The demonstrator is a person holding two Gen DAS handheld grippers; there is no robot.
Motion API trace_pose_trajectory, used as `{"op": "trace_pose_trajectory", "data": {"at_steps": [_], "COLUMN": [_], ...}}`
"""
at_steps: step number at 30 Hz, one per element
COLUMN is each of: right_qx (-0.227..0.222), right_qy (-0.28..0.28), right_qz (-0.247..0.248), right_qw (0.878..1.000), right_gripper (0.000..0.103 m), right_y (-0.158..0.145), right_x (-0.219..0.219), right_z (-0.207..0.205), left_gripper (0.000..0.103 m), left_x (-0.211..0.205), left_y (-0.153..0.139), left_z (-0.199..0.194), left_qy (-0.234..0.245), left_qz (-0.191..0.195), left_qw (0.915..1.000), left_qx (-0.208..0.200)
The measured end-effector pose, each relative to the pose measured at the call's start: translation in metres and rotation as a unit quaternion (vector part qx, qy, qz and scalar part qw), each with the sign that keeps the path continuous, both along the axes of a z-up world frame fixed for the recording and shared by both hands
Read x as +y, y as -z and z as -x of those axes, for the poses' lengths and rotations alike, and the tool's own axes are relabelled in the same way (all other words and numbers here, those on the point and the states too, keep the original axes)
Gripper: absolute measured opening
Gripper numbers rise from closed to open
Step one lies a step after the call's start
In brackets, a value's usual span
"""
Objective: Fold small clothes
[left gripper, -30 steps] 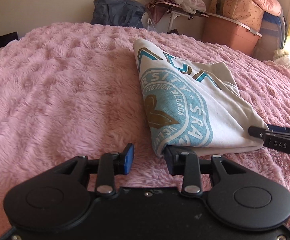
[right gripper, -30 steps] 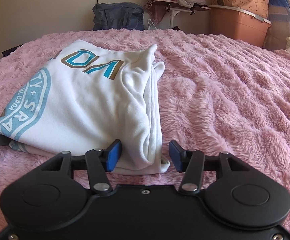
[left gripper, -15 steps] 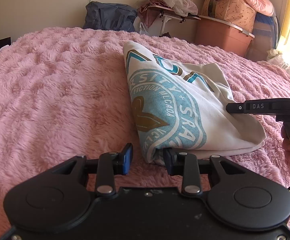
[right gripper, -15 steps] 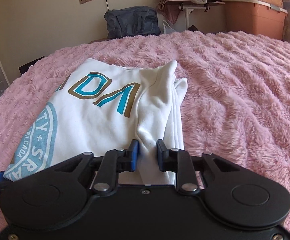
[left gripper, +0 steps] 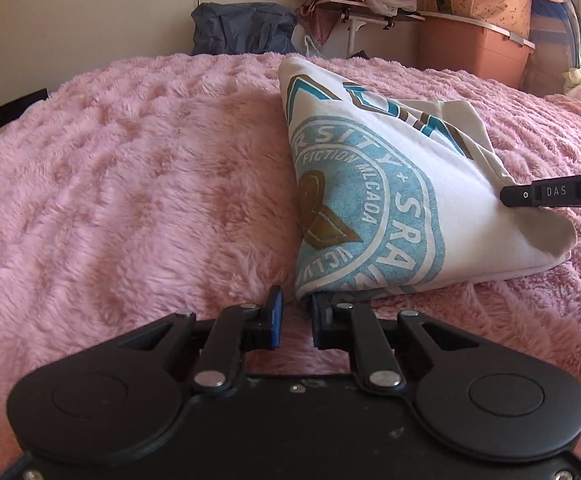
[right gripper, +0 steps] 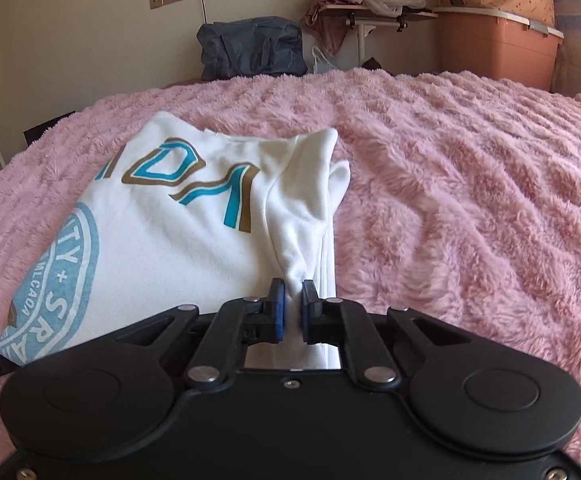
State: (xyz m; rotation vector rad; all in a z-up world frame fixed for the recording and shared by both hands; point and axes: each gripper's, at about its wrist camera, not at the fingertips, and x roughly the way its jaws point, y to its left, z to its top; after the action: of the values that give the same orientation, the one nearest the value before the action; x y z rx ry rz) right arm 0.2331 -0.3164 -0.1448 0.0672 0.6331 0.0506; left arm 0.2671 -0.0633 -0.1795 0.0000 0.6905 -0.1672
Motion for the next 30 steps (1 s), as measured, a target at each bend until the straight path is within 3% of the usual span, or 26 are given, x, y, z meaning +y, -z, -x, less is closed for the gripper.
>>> {"op": "trace_pose_trajectory", "data": {"at_steps": [4,5,7,10,14,19,24,25,26,30], "right_qx": [-0.006,-0.006,-0.013,-0.049,-0.079,-0.073,-0.042,-0.033,-0.027,-0.032], "right_qy": [0.017,0.018,0.021,0.018,0.032,0.039,0.037,0.032,0.025,0.020], "right_qz": [-0.026,-0.031,-0.042,-0.078,-0.096,-0.097,-0.072,-0.068,-0.069,-0.058], "right_qw": [0.999,0.999,0.999,0.996,0.992,0.992,0.996,0.997,0.997,0.998], "right_gripper": [0.011,0.025,0.035,0.035,0.036,0.036,0.036,0.031,0.013,0.010], "right_y": [0.005,0.003,-0.007,-0.023,-0.038,-0.037,-0.028,-0.025,-0.023,-0.021], "right_x": [-0.003,-0.005,-0.012,-0.026,-0.042,-0.044,-0.037,-0.036,-0.035,-0.032], "right_z": [0.002,0.002,0.005,0.004,-0.027,-0.078,-0.115,-0.120,-0.123,-0.125], "left_gripper": [0.015,0.016,0.019,0.022,0.026,0.027,0.027,0.027,0.027,0.027], "left_x": [0.013,0.018,0.025,0.037,0.025,0.000,-0.017,-0.018,-0.018,-0.013], "left_y": [-0.014,-0.021,-0.038,-0.069,-0.085,-0.072,-0.055,-0.049,-0.045,-0.035], "left_z": [0.006,0.010,0.021,0.024,0.002,-0.035,-0.067,-0.074,-0.078,-0.084], "left_qy": [0.016,0.015,0.009,0.011,0.048,0.081,0.085,0.084,0.082,0.073], "left_qz": [0.026,0.032,0.035,0.078,0.107,0.139,0.119,0.121,0.122,0.135], "left_qw": [0.9995,0.9994,0.9989,0.9934,0.9873,0.9841,0.9877,0.9880,0.9884,0.9878], "left_qx": [-0.001,-0.006,-0.032,-0.083,-0.107,-0.075,-0.055,-0.046,-0.039,-0.029]}}
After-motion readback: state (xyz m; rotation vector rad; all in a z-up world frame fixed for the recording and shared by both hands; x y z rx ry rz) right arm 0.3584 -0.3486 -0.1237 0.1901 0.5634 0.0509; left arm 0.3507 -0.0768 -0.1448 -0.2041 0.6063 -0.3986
